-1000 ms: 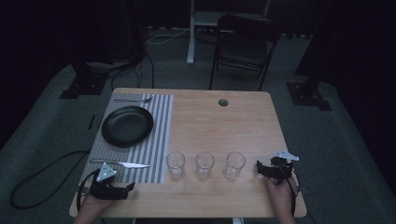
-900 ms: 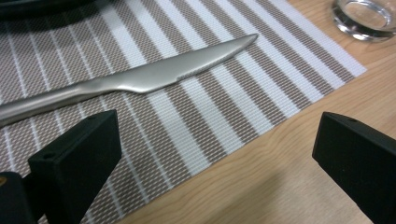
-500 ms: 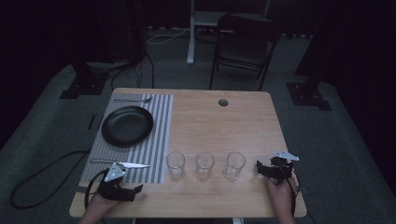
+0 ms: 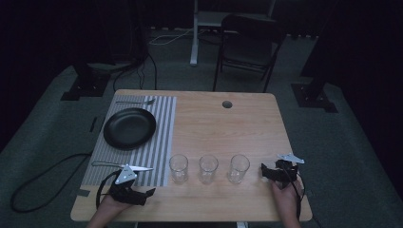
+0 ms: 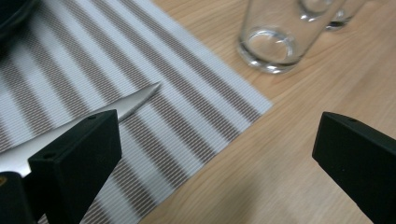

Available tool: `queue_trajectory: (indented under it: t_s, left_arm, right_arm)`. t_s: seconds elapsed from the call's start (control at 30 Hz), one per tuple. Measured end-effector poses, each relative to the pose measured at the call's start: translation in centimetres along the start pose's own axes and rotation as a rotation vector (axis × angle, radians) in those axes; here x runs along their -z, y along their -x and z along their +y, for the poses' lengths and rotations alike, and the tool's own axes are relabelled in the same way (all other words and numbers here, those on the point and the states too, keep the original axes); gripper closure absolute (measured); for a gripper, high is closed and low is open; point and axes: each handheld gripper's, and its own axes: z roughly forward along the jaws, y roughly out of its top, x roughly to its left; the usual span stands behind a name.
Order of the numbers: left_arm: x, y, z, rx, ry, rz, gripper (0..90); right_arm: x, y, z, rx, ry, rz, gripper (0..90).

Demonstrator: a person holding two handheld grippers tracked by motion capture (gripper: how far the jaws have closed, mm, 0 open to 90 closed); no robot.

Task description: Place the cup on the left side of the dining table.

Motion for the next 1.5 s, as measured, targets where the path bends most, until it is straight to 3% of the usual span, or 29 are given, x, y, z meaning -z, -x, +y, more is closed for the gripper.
queue_trajectory:
  t_s: [0.3, 0.7, 0.97, 1.5]
  left_arm:
    - [-1.3, 1.4, 1.3, -0.041, 0.003, -0.05, 1.8]
    - [-2.6, 2.8, 2.9, -0.056, 0.037, -0.102, 1.7]
    - [-3.5, 3.6, 3.6, -0.077, 0.046, -0.103, 1.8]
    - [-5.7, 4.3, 5.7, -0.059, 0.131, -0.108, 1.8]
  right_arm:
    - [0.0, 0.0, 0.0, 0.0, 0.001, 0.0, 11.7]
    - [0.0, 0.0, 0.0, -0.001, 0.001, 0.0, 11.7]
    - [0.0, 0.0, 0.0, -0.001, 0.001, 0.0, 11.8]
    - [0.0, 0.0, 0.0, -0.001, 0.001, 0.001, 11.8]
